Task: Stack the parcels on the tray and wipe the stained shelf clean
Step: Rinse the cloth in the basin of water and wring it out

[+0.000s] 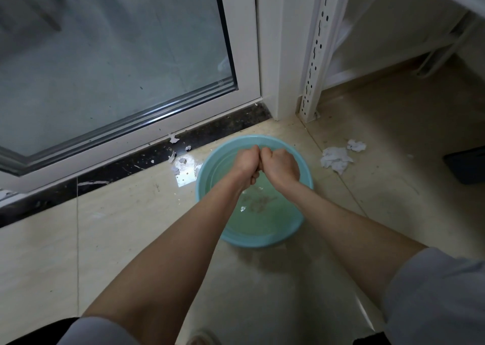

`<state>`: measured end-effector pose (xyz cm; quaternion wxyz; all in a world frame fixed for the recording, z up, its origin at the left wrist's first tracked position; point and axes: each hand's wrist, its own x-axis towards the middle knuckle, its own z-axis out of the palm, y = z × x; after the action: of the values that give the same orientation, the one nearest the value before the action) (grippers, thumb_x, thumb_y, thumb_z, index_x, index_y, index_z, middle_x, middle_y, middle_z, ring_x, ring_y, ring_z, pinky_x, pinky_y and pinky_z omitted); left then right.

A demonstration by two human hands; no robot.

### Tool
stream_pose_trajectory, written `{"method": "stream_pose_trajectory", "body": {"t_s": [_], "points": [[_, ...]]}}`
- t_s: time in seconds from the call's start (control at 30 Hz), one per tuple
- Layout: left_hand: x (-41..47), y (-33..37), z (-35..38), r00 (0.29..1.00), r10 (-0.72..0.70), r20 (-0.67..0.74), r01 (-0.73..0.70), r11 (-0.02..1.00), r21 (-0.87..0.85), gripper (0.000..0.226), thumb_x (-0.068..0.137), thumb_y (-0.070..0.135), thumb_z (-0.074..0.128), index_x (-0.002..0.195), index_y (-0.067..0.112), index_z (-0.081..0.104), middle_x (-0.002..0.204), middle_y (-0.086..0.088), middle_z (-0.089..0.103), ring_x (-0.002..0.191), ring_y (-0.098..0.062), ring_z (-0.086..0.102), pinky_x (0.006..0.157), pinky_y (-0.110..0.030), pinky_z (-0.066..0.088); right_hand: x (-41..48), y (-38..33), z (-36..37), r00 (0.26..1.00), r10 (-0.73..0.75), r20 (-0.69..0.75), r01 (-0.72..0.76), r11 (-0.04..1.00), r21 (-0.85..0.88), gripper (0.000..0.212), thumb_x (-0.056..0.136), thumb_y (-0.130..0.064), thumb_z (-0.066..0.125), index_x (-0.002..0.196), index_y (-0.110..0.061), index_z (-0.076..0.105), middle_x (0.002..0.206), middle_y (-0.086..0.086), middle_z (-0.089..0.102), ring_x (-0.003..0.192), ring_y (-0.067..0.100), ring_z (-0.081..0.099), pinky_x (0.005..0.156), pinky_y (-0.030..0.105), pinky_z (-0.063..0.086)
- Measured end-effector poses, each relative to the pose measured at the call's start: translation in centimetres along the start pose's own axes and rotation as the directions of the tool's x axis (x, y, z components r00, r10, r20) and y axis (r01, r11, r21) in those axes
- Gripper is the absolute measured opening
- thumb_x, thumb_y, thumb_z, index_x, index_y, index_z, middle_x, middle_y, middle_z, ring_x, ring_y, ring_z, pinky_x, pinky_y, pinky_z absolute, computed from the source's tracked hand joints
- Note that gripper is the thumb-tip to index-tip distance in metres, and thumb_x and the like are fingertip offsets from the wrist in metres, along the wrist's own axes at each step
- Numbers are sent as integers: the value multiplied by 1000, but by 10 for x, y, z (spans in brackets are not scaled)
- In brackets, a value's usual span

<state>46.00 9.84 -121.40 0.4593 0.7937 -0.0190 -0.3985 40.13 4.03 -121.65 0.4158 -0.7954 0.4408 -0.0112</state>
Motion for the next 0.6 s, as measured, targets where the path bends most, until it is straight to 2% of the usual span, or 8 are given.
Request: {"method": "stream_pose_trajectory", "body": {"t_s": [0.1,0.27,0.37,0.4,0.47,0.53,0.57,0.6], "points": [[3,-6,1,997,-65,41,66,998,-22,32,88,12,31,56,14,36,49,-1,33,41,-11,24,36,-13,17,0,5,5,999,-36,-29,33,996,-80,41,96,-31,35,74,-6,59,60,3,49,68,25,52,57,29,32],[11,-15,4,976,-196,92,200,979,-34,34,88,13,30,54,18,32,36,5,29,31,-7,20,38,-8,14,2,15,15,995,-82,-55,67,970,-235,52,99,-33,31,89,0,70,77,14,61,78,30,59,63,29,36],[19,-22,8,978,-199,58,197,980,32,39,95,21,32,56,15,39,36,3,37,42,-11,25,41,-15,17,0,24,26,999,-42,-20,35,963,-267,62,103,-41,25,93,-1,71,87,15,67,86,30,64,67,31,39],[22,-24,8,984,-173,27,170,981,89,39,97,24,32,62,12,46,42,-2,46,45,-13,30,43,-18,20,2,28,30,999,24,26,-18,978,-209,63,102,-45,24,96,-4,72,88,13,67,87,29,63,69,31,40],[30,-25,5,992,-125,13,120,977,178,39,99,34,34,96,4,59,81,-15,61,63,-21,49,52,-22,37,12,36,35,959,219,179,-225,974,10,61,100,-52,29,108,-7,69,101,13,67,95,30,62,79,36,48],[30,-22,-3,985,-171,10,165,966,200,55,96,50,38,128,7,50,121,-15,53,102,-31,55,79,-34,50,17,38,29,879,373,297,-450,854,261,52,98,-47,41,119,-5,63,115,16,65,101,31,61,88,41,50],[28,-18,-9,981,-191,-14,190,961,200,62,94,53,42,136,6,45,132,-13,48,114,-33,51,89,-38,49,15,37,22,853,408,326,-508,793,336,46,98,-42,47,122,-5,60,116,16,63,99,30,59,86,40,50],[25,-13,-14,981,-192,-32,195,964,179,63,93,50,47,137,5,43,138,-13,45,118,-32,50,91,-38,47,13,34,14,841,419,344,-531,763,369,41,97,-36,52,125,-6,59,116,15,63,96,28,57,81,37,50]]}}
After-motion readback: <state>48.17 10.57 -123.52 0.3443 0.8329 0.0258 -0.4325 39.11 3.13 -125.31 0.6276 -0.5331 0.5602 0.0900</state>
